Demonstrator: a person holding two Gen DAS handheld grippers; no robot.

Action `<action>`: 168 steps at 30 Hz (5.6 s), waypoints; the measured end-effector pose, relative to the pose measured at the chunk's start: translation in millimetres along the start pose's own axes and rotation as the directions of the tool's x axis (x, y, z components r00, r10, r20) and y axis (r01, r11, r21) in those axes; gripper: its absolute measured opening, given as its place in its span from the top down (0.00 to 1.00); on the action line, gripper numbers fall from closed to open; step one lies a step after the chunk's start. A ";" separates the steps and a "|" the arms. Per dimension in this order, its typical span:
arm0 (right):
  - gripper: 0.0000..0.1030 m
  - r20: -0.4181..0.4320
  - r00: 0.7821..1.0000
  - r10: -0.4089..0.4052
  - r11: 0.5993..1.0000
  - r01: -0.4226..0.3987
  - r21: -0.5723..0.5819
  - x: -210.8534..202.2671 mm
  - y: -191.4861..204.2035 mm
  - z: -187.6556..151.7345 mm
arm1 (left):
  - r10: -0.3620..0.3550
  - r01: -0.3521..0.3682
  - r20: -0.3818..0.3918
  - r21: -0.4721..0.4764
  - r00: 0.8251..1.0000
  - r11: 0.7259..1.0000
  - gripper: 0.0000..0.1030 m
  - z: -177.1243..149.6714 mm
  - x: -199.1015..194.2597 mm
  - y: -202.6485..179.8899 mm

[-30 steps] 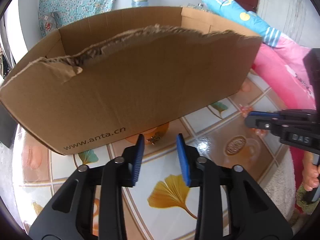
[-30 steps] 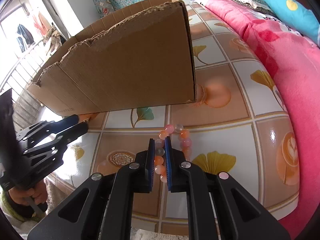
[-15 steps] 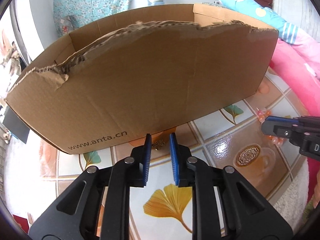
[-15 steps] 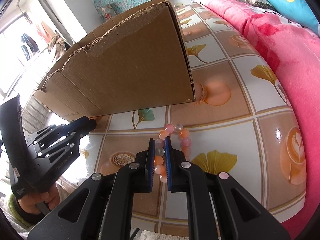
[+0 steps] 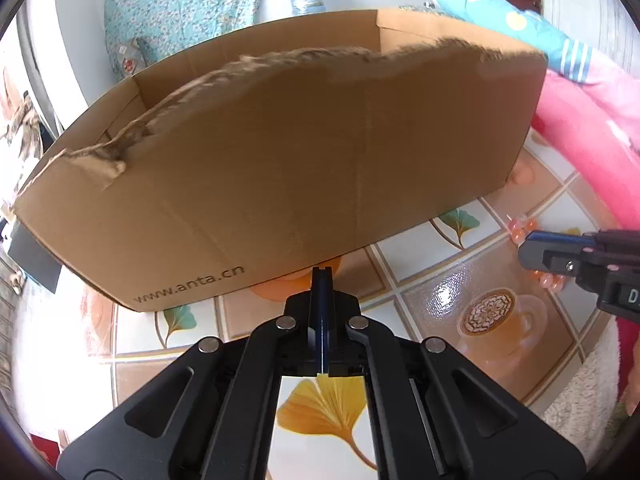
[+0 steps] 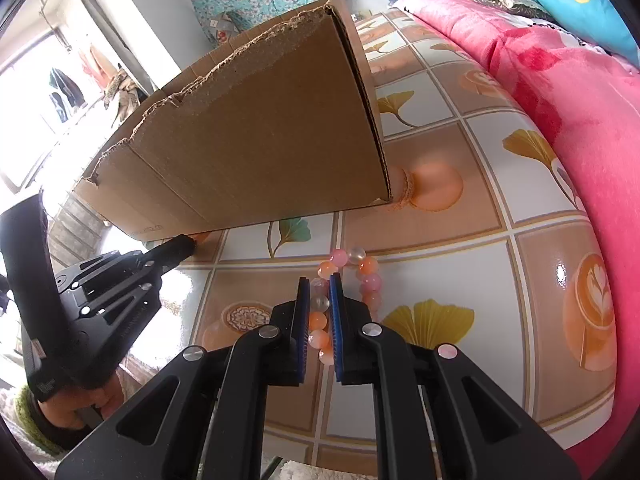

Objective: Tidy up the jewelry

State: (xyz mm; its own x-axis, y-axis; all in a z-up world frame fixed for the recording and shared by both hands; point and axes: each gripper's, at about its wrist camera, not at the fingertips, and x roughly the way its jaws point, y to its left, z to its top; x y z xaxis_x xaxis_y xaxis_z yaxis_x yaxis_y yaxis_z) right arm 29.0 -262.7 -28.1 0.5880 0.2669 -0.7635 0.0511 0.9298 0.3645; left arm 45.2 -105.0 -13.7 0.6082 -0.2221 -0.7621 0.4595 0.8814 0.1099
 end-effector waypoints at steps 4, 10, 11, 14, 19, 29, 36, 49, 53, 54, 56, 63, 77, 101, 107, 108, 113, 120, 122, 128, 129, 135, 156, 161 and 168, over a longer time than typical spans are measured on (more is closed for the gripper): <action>0.90 0.004 1.000 0.010 1.000 -0.010 0.007 0.1 -1.0 0.4 | -0.036 0.037 0.030 -0.017 0.999 0.999 1.00 2.0 -8.5 10.4; 0.90 0.006 1.000 0.014 1.000 -0.014 0.009 0.0 -0.9 0.7 | -0.050 0.050 0.037 -0.013 0.998 0.999 1.00 -2.1 -13.8 17.9; 0.90 0.005 1.000 0.013 1.000 -0.013 0.010 0.0 -0.9 0.8 | -0.043 0.043 0.028 -0.005 0.999 0.999 1.00 0.0 -11.0 16.6; 0.90 0.003 1.000 0.016 1.000 -0.016 0.014 -0.2 -1.3 0.8 | 0.004 -0.004 0.013 0.014 1.000 1.000 1.00 0.1 -4.0 17.0; 0.90 0.005 1.000 0.023 0.999 -0.023 0.022 -0.1 -2.4 0.4 | 0.020 -0.020 -0.002 0.072 1.000 0.997 1.00 -1.0 5.0 7.0; 0.90 0.008 0.999 0.044 0.998 -0.045 0.037 -0.6 -5.2 -0.7 | -0.090 0.083 0.024 0.205 0.996 0.975 1.00 -6.3 0.2 -17.9; 0.90 0.008 0.999 0.052 0.998 -0.052 0.043 -0.7 -5.8 -1.3 | -0.154 0.142 0.037 0.221 0.987 0.965 1.00 -8.0 -8.5 -14.9; 0.90 0.010 0.999 0.050 0.998 -0.051 0.043 -0.8 -5.3 -2.2 | -0.244 0.241 -0.038 0.365 0.969 0.899 0.77 -0.1 3.2 -25.6; 0.90 0.010 0.999 0.053 0.998 -0.053 0.043 -0.9 -5.2 -2.7 | -0.279 0.283 -0.064 0.357 0.958 0.890 0.79 4.1 5.8 -20.8; 0.90 0.010 0.998 0.055 0.998 -0.055 0.043 -0.8 -5.2 -2.8 | -0.295 0.302 -0.074 0.347 0.953 0.888 0.83 5.9 7.2 -19.4; 0.90 0.011 0.998 0.059 0.997 -0.059 0.045 -0.7 -5.8 -2.8 | -0.331 0.344 -0.095 0.326 0.939 0.881 0.89 8.6 9.3 -16.9; 0.90 0.017 0.997 0.070 0.996 -0.071 0.047 -0.9 -7.6 -2.7 | -0.329 0.341 -0.094 0.333 0.940 0.879 0.89 6.8 7.8 -16.8; 0.90 0.063 0.986 0.152 0.977 -0.159 0.142 -12.0 -25.9 -2.3 | -0.350 0.340 -0.006 0.258 0.937 0.905 0.89 9.3 -21.7 -5.7; 0.90 0.327 0.797 0.507 0.828 -0.556 0.071 -100.4 -19.6 90.6 | -0.297 0.294 0.192 0.046 0.935 0.955 0.89 116.8 -82.0 97.7; 0.90 0.231 0.805 0.546 0.827 -0.562 0.007 -83.8 14.1 135.8 | -0.284 0.284 0.034 0.009 0.958 0.959 0.89 135.9 -40.5 113.8; 0.90 0.215 0.810 0.546 0.828 -0.561 0.010 -79.6 17.5 138.8 | -0.287 0.287 -0.008 -0.011 0.958 0.958 0.89 136.9 -29.0 116.7; 0.90 0.056 0.875 0.482 0.876 -0.482 -0.002 -40.9 36.2 158.2 | -0.265 0.261 -0.170 -0.047 0.949 0.964 0.89 137.7 19.6 123.2; 0.90 -0.121 0.933 0.340 0.938 -0.345 -0.029 -8.1 45.2 164.5 | -0.197 0.205 -0.315 -0.007 0.929 0.979 0.89 139.1 56.7 120.1; 0.90 -0.163 0.939 0.302 0.948 -0.314 -0.052 1.9 46.6 168.4 | -0.199 0.212 -0.324 0.007 0.925 0.977 0.86 140.3 60.2 116.9; 0.90 -0.289 0.942 0.169 0.964 -0.218 -0.149 27.2 59.7 170.8 | -0.230 0.232 -0.253 -0.020 0.940 0.972 0.71 143.2 48.3 120.3; 0.90 -0.311 0.942 0.124 0.965 -0.188 -0.185 31.8 64.9 171.0 | -0.240 0.239 -0.224 -0.033 0.944 0.970 0.69 142.4 40.9 123.5; 0.90 -0.415 0.906 -0.077 0.931 -0.084 -0.356 60.5 86.4 165.6 | -0.254 0.246 -0.081 -0.097 0.964 0.964 0.56 135.0 6.3 145.9; 0.55 -0.177 0.983 -0.047 0.957 -0.007 -0.289 -37.6 112.2 166.6 | -0.117 0.150 0.211 -0.146 0.970 0.978 0.20 90.9 -85.8 165.8; 0.23 0.098 0.995 -0.016 0.962 0.042 -0.269 -107.6 128.8 137.2 | -0.064 0.111 0.265 -0.166 0.962 0.980 0.11 78.3 -112.2 144.5; 0.10 0.236 0.960 -0.153 0.957 0.203 -0.205 -116.9 120.7 90.2 | -0.052 0.102 0.259 -0.182 0.965 0.978 0.08 60.8 -120.4 120.9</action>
State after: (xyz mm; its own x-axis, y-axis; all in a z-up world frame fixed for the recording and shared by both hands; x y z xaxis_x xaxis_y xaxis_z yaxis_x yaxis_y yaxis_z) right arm 39.3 -204.5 153.3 0.7469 0.0538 -0.6628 0.0033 0.9964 0.0846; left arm 66.8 2.9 130.1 0.7301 -0.3683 -0.5757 0.3933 0.9153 -0.0868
